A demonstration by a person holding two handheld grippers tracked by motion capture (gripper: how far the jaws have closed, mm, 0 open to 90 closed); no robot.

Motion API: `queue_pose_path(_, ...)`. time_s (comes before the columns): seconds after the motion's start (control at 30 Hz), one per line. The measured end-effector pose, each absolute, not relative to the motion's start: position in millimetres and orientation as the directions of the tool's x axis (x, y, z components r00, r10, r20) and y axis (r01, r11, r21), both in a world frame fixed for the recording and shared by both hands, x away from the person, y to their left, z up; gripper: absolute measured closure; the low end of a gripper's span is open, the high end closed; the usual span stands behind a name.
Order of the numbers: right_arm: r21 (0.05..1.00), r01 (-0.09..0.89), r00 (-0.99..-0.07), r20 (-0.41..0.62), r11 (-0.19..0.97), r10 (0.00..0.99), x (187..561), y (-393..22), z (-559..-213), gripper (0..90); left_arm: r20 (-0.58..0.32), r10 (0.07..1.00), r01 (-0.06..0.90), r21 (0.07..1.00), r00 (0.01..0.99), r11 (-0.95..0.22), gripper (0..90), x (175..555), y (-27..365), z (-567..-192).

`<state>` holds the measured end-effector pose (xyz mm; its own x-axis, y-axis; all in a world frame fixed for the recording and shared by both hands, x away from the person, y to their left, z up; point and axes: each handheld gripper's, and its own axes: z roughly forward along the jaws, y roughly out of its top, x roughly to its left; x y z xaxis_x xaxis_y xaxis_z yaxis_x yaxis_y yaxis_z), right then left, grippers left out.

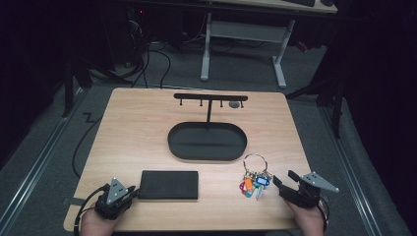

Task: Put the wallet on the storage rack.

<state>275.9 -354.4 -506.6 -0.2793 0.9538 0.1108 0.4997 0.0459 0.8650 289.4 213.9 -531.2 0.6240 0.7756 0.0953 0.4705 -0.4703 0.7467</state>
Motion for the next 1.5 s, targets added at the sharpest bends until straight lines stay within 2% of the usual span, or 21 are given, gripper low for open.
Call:
queue_pose_path(0.17, 0.864, 0.500, -0.281, 0.098, 0.058, 0.955, 277, -353, -507, 30.9, 0.093, 0.781, 0.479, 0.743, 0.618, -0.468, 78.1, 290, 216, -533)
queue_pose_path(0.4, 0.866, 0.484, -0.299, 0.026, 0.128, 0.954, 279, -350, -510, 35.8, 0.089, 0.779, 0.479, 0.744, 0.621, -0.466, 78.2, 288, 215, -533)
queue_pose_path(0.77, 0.882, 0.447, -0.328, 0.003, 0.152, 0.945, 284, -343, -509, 38.2, 0.093, 0.767, 0.465, 0.748, 0.634, -0.474, 79.0, 275, 211, -529)
queue_pose_path(1.5, 0.879, 0.456, -0.371, 0.046, 0.139, 0.928, 303, -328, -508, 37.9, 0.133, 0.614, 0.340, 0.733, 0.778, -0.590, 76.6, 240, 144, -523)
